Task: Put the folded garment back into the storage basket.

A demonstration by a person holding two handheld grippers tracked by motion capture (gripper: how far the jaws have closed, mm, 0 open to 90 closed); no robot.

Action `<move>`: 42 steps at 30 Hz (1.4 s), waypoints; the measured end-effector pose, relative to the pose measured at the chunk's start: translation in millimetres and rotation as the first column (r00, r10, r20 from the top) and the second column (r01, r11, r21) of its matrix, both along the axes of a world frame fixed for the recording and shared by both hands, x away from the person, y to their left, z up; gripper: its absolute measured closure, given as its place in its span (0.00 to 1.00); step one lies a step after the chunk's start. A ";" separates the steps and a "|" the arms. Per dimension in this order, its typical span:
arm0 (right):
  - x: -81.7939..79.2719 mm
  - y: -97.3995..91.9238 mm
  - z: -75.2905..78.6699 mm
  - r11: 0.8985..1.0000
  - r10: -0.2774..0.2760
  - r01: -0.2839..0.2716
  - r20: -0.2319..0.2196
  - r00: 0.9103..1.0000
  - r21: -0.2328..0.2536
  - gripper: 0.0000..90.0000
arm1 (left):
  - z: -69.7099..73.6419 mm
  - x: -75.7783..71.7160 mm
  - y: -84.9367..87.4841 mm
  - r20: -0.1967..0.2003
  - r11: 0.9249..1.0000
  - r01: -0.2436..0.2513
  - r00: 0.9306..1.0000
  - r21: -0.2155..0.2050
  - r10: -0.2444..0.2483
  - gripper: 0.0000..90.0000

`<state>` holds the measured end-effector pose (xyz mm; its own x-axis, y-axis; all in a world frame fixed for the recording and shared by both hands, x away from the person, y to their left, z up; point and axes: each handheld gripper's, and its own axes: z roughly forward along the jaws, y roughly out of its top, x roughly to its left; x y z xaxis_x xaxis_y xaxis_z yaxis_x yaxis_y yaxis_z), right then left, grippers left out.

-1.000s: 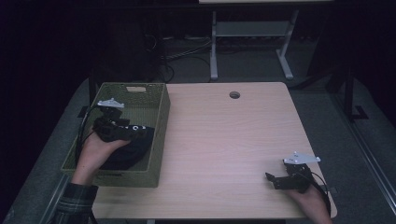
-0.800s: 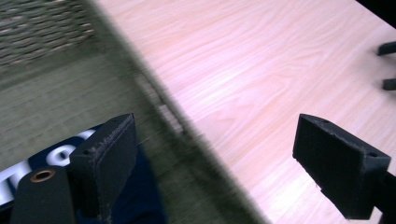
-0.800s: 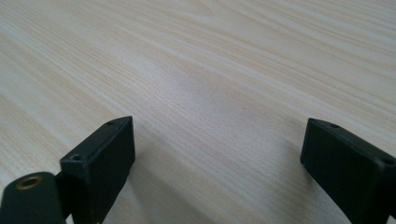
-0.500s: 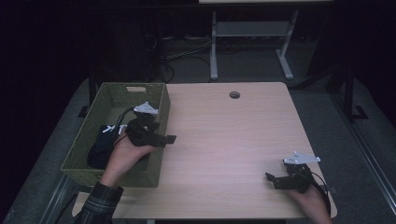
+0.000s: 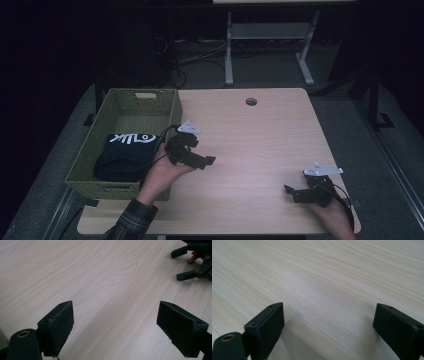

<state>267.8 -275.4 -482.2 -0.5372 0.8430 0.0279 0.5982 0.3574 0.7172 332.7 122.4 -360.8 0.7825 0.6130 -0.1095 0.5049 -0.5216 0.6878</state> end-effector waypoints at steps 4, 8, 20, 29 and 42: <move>0.0 0.1 0.0 1.000 -0.001 0.001 -0.001 1.000 0.001 0.11 | -14.1 -2.4 -11.3 0.024 1.000 0.014 1.000 0.026 -0.015 0.15; 0.0 0.0 0.0 1.000 0.000 0.000 -0.002 1.000 0.000 0.11 | -31.0 -4.0 -20.6 0.029 0.999 0.018 0.999 0.026 -0.019 0.15; 0.1 0.0 -0.1 1.000 0.000 0.000 -0.001 1.000 0.000 0.11 | -79.6 -7.2 -37.4 0.024 0.997 0.029 0.999 0.078 -0.031 0.15; 0.2 -0.1 -0.1 1.000 0.002 -0.002 -0.001 1.000 0.000 0.11 | -98.9 -6.8 -36.3 0.054 0.996 0.009 0.998 0.089 -0.014 0.15; 0.1 -0.1 -0.1 1.000 0.002 -0.002 -0.001 1.000 0.000 0.11 | -115.3 -10.8 -36.3 0.099 0.998 0.012 0.995 0.060 -0.018 0.14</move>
